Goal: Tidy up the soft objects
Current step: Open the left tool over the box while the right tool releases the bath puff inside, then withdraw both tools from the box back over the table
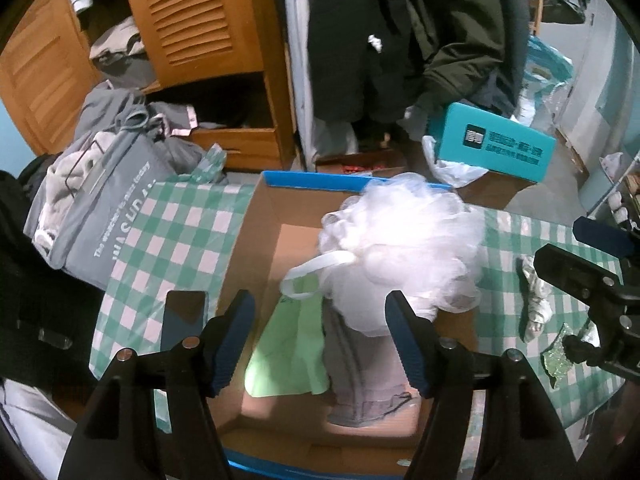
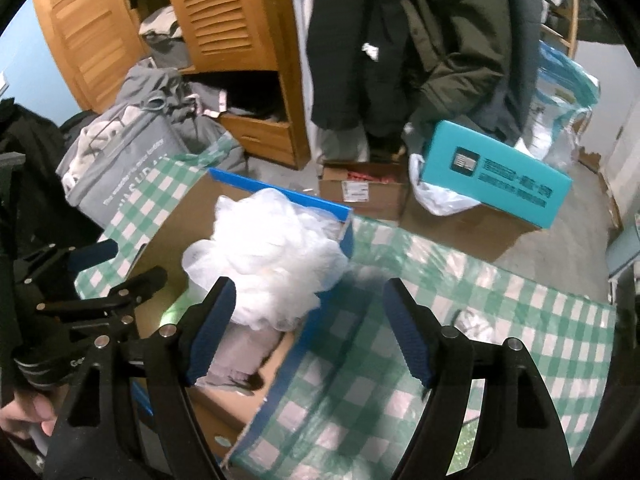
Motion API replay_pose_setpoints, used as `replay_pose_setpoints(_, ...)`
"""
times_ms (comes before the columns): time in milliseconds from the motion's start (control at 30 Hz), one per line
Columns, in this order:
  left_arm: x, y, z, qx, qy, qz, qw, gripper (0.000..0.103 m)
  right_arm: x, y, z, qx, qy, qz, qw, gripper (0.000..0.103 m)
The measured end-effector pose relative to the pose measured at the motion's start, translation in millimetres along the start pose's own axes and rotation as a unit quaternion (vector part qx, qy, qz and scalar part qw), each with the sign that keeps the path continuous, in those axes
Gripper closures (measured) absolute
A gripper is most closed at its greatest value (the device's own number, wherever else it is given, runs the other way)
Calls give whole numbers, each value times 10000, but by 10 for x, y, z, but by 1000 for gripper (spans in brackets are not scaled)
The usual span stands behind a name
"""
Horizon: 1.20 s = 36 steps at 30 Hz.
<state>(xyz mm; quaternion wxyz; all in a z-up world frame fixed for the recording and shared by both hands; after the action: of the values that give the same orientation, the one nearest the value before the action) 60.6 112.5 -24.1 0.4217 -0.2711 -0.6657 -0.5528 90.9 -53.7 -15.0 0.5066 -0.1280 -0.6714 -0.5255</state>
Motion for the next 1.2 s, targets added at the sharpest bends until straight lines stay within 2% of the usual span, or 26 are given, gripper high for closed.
replay_pose_setpoints(667, 156, -130, -641, -647, -322, -84, 9974, 27, 462, -405, -519, -418, -365, -144, 9984, 27)
replay_pose_setpoints(1200, 137, -281, -1184, -1164, -527, 60, 9918, 26, 657, -822, -1043, -906, -576, -75, 9942, 27)
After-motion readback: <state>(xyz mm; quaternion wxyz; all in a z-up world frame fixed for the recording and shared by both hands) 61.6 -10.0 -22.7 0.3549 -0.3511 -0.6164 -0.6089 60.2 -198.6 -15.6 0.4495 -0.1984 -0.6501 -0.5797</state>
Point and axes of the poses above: each gripper's, at about its wrist camera, not at the fingertips, and x roughly against the way its jaws point, z to its left, y to its top, the point moved 1 cm from there along -x, roughly the way its jaws point, and after that the axes turned 9 degrees about x, right-handed, at the moved point
